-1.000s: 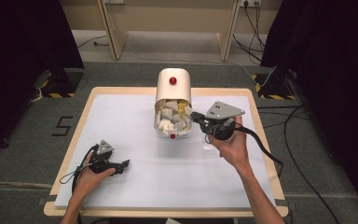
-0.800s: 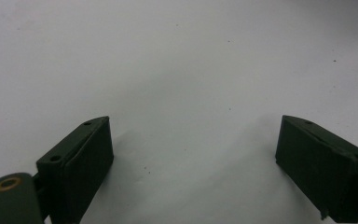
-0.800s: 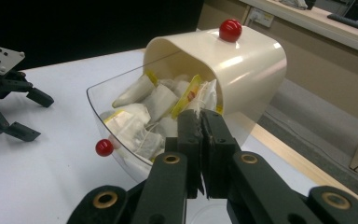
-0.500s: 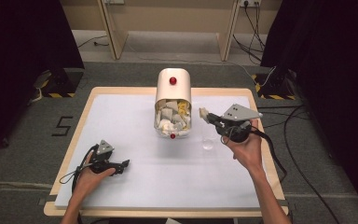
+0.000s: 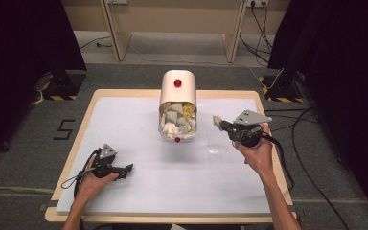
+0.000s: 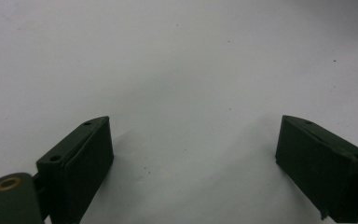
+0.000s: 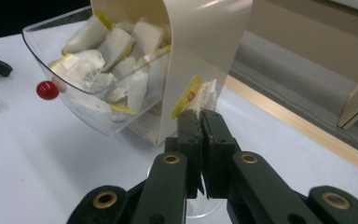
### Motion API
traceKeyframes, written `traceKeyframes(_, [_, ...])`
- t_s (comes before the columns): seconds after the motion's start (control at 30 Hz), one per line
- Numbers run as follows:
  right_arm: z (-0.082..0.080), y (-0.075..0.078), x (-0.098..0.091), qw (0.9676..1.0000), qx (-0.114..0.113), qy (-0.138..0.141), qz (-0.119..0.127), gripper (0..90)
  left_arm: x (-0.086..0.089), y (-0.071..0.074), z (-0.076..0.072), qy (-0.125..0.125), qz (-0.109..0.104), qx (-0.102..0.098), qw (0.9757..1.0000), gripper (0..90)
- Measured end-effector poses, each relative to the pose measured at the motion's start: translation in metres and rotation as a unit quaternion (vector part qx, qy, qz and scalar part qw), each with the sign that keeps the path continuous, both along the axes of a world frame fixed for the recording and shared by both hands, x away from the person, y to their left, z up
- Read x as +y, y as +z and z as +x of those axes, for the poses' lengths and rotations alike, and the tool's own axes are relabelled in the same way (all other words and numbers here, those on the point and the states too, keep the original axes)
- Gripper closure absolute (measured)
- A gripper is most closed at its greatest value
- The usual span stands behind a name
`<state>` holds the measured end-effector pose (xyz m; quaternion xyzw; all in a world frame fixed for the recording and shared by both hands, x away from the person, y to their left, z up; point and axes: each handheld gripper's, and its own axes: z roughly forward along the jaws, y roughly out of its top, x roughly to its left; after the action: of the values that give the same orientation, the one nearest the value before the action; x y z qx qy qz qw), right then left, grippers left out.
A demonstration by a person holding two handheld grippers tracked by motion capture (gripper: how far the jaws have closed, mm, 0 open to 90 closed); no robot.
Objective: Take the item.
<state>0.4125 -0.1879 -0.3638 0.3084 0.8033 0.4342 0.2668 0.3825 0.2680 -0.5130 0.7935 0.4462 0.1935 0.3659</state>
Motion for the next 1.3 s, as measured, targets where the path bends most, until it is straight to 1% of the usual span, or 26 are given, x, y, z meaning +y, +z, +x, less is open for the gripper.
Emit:
traceKeyframes(0.07, [0.001, -0.003, 0.0, 1.0, 0.004, -0.001, -0.002, 87.4, 0.0, 0.0, 0.0, 0.0, 0.0, 0.0, 1.0, 9.9])
traceKeyframes(0.13, [0.004, -0.008, 0.001, 0.9999, 0.012, -0.002, -0.006, 87.4, 0.0, 0.0, 0.0, 0.0, 0.0, 0.0, 1.0, 9.9])
traceKeyframes(0.17, [0.007, -0.014, 0.002, 0.9997, 0.019, -0.003, -0.012, 87.4, 0.0, 0.0, 0.0, 0.0, 0.0, 0.0, 1.0, 9.9])
traceKeyframes(0.2, [0.007, -0.014, 0.002, 0.9997, 0.019, -0.003, -0.012, 87.4, 0.0, 0.0, 0.0, 0.0, 0.0, 0.0, 1.0, 9.9])
traceKeyframes(0.23, [0.01, -0.021, 0.003, 0.9995, 0.027, -0.004, -0.017, 87.4, 0.0, 0.0, 0.0, 0.0, 0.0, 0.0, 1.0, 9.9])
traceKeyframes(0.27, [0.01, -0.021, 0.003, 0.9995, 0.027, -0.004, -0.017, 87.4, 0.0, 0.0, 0.0, 0.0, 0.0, 0.0, 1.0, 9.9])
traceKeyframes(0.3, [0.012, -0.026, 0.003, 0.9993, 0.033, -0.005, -0.019, 87.4, 0.0, 0.0, 0.0, 0.0, 0.0, 0.0, 1.0, 9.9])
traceKeyframes(0.33, [0.012, -0.026, 0.003, 0.9993, 0.033, -0.005, -0.019, 87.4, 0.0, 0.0, 0.0, 0.0, 0.0, 0.0, 1.0, 9.9])
traceKeyframes(0.37, [0.015, -0.029, 0.003, 0.999, 0.039, -0.005, -0.022, 87.4, 0.0, 0.0, 0.0, 0.0, 0.0, 0.0, 1.0, 9.9])
traceKeyframes(0.43, [0.015, -0.032, 0.004, 0.9988, 0.043, -0.006, -0.023, 87.3, 0.0, 0.0, 0.0, 0.0, 0.0, 0.0, 1.0, 9.9])
traceKeyframes(0.6, [0.016, -0.034, 0.004, 0.9986, 0.045, -0.004, -0.026, 87.3, 0.0, 0.0, 0.0, 0.0, 0.0, 0.0, 1.0, 9.9])
traceKeyframes(0.87, [0.019, -0.043, 0.005, 0.9976, 0.06, -0.005, -0.034, 87.1, 0.0, 0.0, 0.0, 0.0, 0.0, 0.0, 1.0, 9.9])
traceKeyframes(1.13, [0.021, -0.049, 0.006, 0.9968, 0.069, -0.003, -0.04, 86.2, 0.0, 0.0, 0.0, 0.0, 0.0, 0.0, 1.0, 9.9])
traceKeyframes(1.2, [0.021, -0.05, 0.006, 0.9965, 0.073, -0.004, -0.04, 84.5, 0.0, 0.0, 0.0, 0.0, 0.0, 0.0, 1.0, 9.9])
traceKeyframes(1.3, [0.022, -0.05, 0.006, 0.9965, 0.075, -0.005, -0.038, 78.4, 0.0, 0.0, 0.0, 0.0, 0.0, 0.0, 1.0, 9.9])
